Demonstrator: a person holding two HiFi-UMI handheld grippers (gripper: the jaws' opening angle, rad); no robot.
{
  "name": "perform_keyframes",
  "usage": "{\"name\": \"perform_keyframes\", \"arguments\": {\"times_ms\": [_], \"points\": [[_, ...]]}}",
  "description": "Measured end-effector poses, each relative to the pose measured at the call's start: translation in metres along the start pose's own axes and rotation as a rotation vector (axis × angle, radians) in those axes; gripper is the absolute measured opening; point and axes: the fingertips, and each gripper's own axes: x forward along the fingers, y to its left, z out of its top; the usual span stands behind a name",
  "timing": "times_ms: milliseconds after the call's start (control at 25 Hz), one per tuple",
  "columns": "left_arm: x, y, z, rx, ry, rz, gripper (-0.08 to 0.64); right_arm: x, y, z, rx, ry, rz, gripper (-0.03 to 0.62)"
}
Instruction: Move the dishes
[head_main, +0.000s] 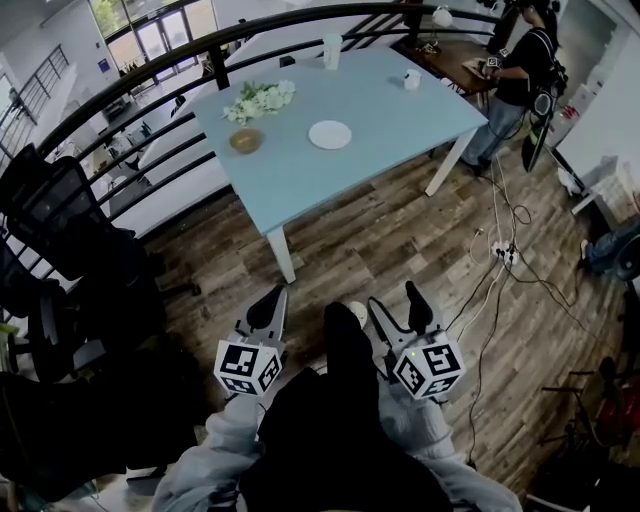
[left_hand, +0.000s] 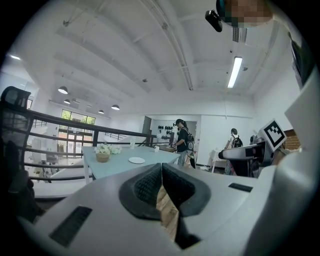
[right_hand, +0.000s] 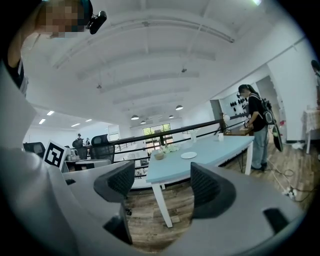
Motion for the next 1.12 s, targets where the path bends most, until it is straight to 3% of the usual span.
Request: {"name": "perform_keyframes", "arguments": {"times_ms": [320, 600, 1120], "points": [[0.061, 0.013, 0.002, 0.004, 0.008, 0.003, 0.017, 0.043, -0.038, 0.013, 0.003, 0.008, 0.009, 0.351], [0.15, 0.022, 0.01, 0.01, 0.016, 0.025, 0.017, 0.104, -0.111, 0.035, 0.007, 0.014, 0.028, 0.351], [0.29, 0.049, 0.032, 0.013, 0.015, 0.136, 0.017, 0.222, -0.216, 0.077, 0.005, 0.076, 0.141, 0.334]]}}
